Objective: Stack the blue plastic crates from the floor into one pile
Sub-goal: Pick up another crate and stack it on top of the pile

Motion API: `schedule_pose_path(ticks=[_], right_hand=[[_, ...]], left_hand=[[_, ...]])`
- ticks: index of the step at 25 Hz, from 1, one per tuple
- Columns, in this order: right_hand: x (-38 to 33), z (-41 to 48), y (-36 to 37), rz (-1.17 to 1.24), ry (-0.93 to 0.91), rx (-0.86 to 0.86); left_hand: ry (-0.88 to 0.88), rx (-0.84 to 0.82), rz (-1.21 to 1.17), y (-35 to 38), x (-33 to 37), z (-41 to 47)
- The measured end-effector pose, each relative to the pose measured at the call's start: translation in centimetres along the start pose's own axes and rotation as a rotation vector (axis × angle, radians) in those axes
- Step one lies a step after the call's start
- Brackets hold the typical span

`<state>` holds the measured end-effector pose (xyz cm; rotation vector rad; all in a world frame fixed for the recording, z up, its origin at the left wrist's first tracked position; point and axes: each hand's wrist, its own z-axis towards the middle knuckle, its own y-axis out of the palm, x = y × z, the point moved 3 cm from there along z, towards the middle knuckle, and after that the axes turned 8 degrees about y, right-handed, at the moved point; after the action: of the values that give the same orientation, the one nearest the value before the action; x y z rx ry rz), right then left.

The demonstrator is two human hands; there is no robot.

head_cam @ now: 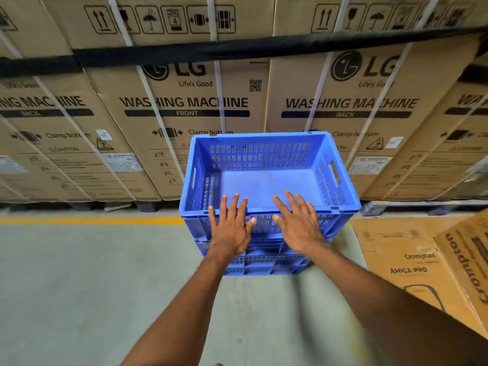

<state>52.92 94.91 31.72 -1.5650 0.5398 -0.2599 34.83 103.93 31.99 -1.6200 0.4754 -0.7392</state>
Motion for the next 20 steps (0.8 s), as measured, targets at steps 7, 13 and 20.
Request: schedule_pose_path(ticks=[7, 13, 20], right_hand=[[1.7, 1.9, -1.6, -0.101, -0.082, -0.128], [3.3, 1.8, -1.5, -0.226, -0.137, 0.160], [3.2, 1.8, -2.0, -0.234, -0.128, -0.037]], left_hand=[[0.082, -0.006, 0.041, -0.9, -1.3, 1.1], [0.105, 0.186, 0.226, 0.5, -2.0, 1.5], [0.144, -0.054, 0.108, -0.9, -1.9, 1.8]])
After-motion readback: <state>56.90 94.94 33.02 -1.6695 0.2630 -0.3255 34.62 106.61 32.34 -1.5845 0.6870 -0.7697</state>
